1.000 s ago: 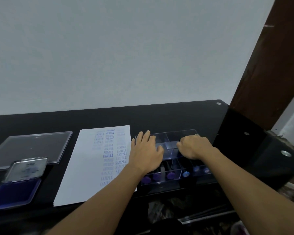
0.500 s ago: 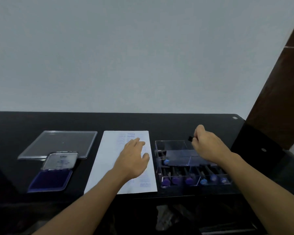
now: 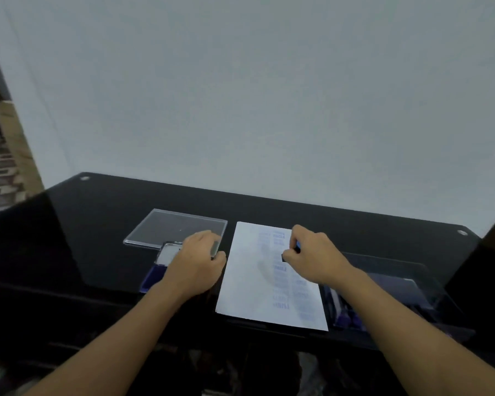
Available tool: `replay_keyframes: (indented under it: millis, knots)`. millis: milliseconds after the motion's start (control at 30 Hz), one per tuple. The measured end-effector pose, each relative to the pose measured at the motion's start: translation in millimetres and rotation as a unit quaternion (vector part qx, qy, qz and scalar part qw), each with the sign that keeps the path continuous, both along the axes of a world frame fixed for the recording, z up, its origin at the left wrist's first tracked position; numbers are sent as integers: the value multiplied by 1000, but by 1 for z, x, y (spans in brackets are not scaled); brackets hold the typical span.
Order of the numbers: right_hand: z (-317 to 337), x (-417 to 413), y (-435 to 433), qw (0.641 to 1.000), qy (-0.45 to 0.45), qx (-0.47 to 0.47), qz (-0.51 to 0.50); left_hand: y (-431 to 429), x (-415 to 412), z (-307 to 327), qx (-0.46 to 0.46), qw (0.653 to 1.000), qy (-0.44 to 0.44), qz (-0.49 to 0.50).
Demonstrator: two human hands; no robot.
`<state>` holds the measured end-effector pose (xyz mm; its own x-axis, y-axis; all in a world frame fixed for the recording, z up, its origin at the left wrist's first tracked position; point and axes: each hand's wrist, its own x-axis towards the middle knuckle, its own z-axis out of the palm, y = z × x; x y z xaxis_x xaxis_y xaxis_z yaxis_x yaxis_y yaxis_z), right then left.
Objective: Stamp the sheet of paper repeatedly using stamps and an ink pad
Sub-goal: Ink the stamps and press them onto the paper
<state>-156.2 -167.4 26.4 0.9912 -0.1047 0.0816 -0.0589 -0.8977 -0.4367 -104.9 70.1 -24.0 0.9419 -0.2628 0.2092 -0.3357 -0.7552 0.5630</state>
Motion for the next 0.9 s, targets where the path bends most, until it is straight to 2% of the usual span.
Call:
replay_keyframes:
  millis: [467,767,900]
  knots:
    - [-25,62,136,989,22,-13,143,128,42,-35,-13,988,16,151]
    - [-46,96,185,978,76,-42,192,159,59,-83,65,985,7,160]
    - [-54,104,193,976,85,-65,192,157,55,-97,97,979,-26,177]
